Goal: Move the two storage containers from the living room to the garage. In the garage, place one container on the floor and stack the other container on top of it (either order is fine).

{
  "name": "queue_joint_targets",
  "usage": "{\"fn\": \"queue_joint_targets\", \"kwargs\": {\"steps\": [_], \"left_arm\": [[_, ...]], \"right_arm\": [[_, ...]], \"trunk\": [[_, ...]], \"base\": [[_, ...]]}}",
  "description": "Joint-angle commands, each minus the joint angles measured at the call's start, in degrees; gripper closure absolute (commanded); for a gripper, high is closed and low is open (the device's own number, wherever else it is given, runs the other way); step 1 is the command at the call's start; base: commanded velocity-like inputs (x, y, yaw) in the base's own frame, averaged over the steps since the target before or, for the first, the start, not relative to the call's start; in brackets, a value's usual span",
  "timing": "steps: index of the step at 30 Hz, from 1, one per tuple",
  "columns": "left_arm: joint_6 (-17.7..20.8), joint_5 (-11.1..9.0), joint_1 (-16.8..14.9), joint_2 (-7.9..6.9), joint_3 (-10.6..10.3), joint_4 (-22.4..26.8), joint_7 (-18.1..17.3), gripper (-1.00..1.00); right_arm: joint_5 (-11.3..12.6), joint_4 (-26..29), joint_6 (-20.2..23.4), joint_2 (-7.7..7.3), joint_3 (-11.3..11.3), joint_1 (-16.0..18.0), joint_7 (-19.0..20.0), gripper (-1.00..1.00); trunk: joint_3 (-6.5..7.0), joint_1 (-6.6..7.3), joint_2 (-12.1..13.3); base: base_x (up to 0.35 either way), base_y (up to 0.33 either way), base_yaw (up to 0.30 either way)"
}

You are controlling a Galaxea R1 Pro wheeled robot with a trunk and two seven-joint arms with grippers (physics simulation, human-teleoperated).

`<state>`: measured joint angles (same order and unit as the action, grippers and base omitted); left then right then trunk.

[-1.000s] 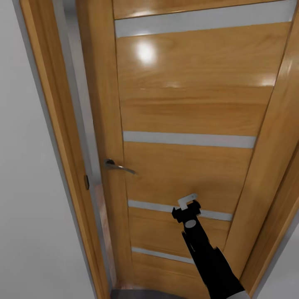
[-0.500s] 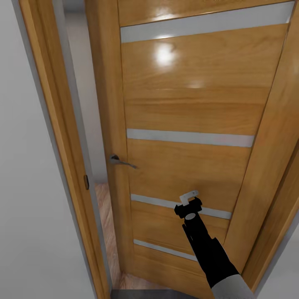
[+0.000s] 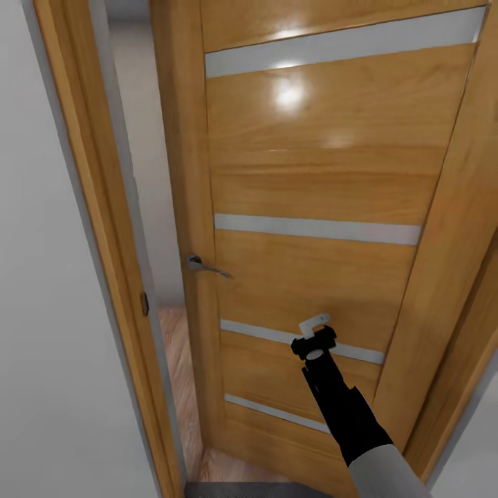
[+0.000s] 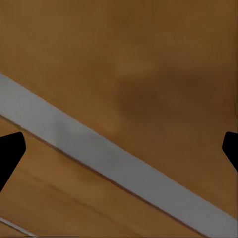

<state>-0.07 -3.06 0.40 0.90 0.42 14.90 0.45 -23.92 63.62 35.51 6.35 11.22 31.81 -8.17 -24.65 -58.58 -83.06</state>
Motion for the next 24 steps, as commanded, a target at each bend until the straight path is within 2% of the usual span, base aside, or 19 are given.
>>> {"fn": "queue_joint_targets", "kwargs": {"steps": [1, 11, 12, 16, 24], "left_arm": [[-0.01, -0.31, 0.04, 0.02, 0.03, 0.18, 0.05, -1.0], [-0.06, -0.28, 0.04, -0.09, -0.06, 0.23, -0.27, -1.0], [-0.04, -0.28, 0.04, -0.1, -0.09, 0.17, -0.32, -1.0], [-0.03, -0.28, 0.04, -0.11, -0.11, 0.09, -0.35, -1.0], [-0.02, -0.28, 0.04, -0.11, -0.11, 0.05, -0.36, -1.0]], "right_arm": [[-0.07, -0.41, 0.33, -0.02, 0.12, 0.29, -0.28, -1.0], [-0.1, -3.02, 0.35, -0.1, 0.09, 2.21, -0.8, -1.0], [-0.08, -4.83, 0.35, -0.11, -0.12, 3.4, -1.49, -1.0], [-0.08, -7.08, 0.28, -0.11, -0.8, 4.61, -2.83, -1.0], [-0.03, -8.53, 0.64, -0.11, -1.43, 5.73, -4.12, -1.0]], "trunk": [[-0.05, -0.15, -0.02], [-0.05, -0.15, -0.02], [-0.05, -0.15, -0.02], [-0.05, -0.15, -0.02], [-0.05, -0.15, -0.02]], "base": [[0.0, 0.0, 0.0], [0.0, 0.0, 0.0], [0.0, 0.0, 0.0], [0.0, 0.0, 0.0], [0.0, 0.0, 0.0]]}}
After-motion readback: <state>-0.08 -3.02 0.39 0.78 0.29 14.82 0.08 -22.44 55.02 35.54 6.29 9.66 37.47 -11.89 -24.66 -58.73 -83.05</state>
